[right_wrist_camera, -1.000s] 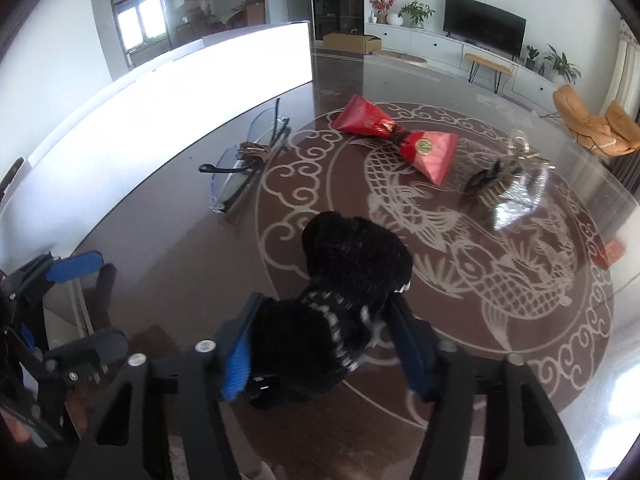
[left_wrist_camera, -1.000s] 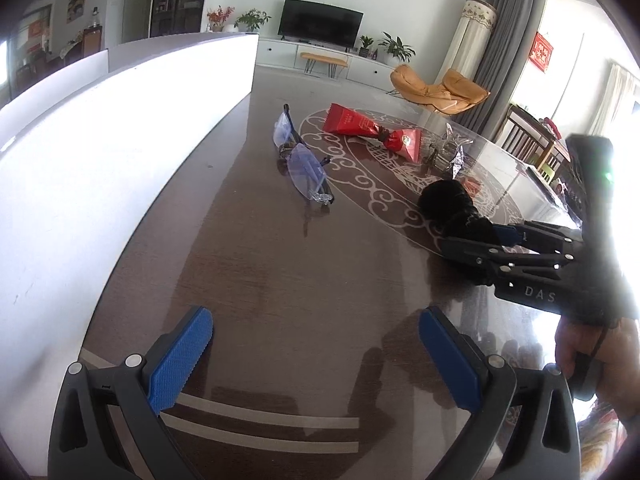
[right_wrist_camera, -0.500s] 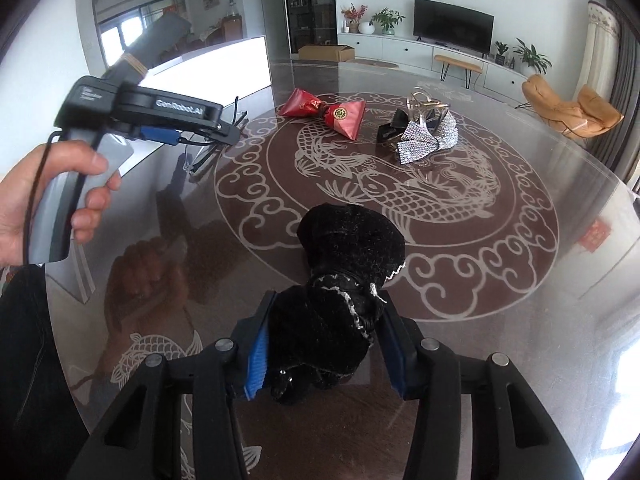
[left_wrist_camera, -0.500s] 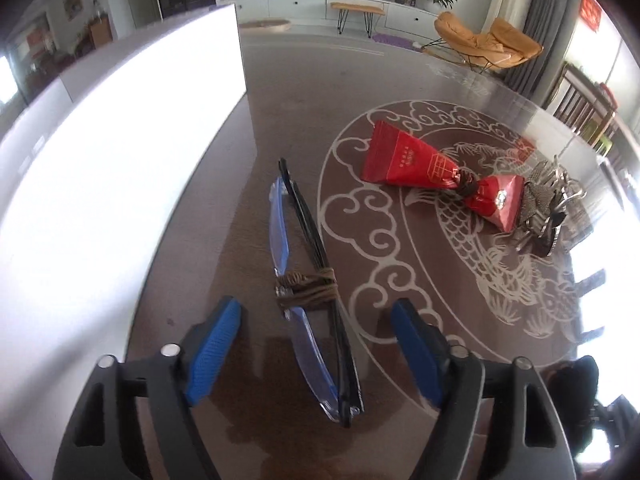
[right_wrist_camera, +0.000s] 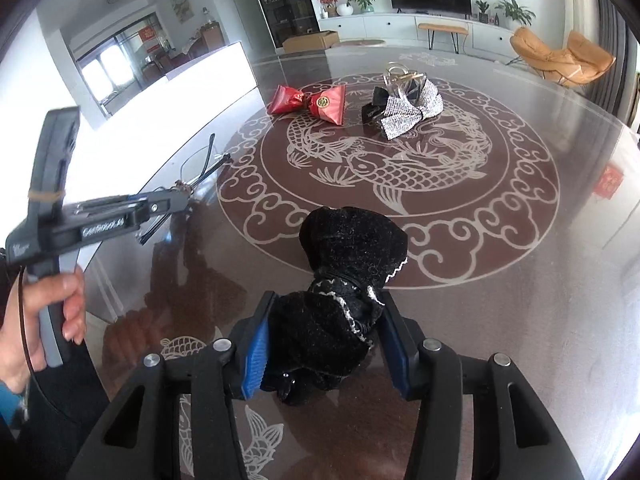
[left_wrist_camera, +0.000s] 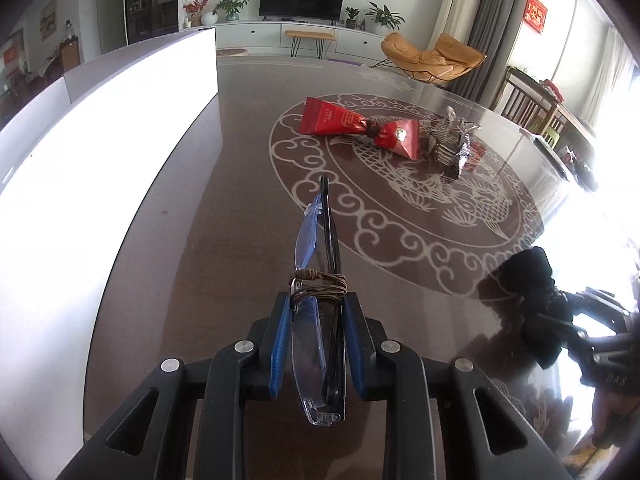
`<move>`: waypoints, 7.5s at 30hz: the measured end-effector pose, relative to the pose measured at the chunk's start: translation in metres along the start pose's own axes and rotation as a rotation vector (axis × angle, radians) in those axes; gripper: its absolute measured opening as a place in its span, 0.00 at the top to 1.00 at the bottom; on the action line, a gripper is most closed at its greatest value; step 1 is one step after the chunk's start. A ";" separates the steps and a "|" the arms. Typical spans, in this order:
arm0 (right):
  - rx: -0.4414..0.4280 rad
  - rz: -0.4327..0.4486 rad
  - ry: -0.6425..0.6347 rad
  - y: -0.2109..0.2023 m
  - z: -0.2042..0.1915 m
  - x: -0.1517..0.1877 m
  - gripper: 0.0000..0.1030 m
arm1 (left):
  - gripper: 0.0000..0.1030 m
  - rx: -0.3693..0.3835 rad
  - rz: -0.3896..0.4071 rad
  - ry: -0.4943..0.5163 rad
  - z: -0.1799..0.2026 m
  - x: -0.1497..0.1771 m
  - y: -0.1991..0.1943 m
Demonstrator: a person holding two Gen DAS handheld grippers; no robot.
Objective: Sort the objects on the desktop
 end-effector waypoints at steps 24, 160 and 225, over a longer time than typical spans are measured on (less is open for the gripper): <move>-0.161 0.144 -0.323 -0.052 -0.199 -0.104 0.61 | 0.75 -0.045 0.372 -0.281 -0.176 -0.044 -0.218; 0.353 0.079 0.038 0.071 0.108 -0.151 0.45 | 0.00 -0.144 0.015 -0.012 0.015 -0.022 0.037; 0.280 0.079 0.003 -0.001 0.131 -0.057 0.04 | 0.00 -0.260 -0.035 -0.189 0.031 -0.155 0.133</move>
Point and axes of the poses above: each gripper's, at about its wrist camera, not at the fingertips, and y roughly the way its jaws point, z to its right, x to its underside, the point moved 10 cm from there along y, roughly the way its jaws point, and after that the axes turned 2 degrees about -x, right-handed, at the moved point
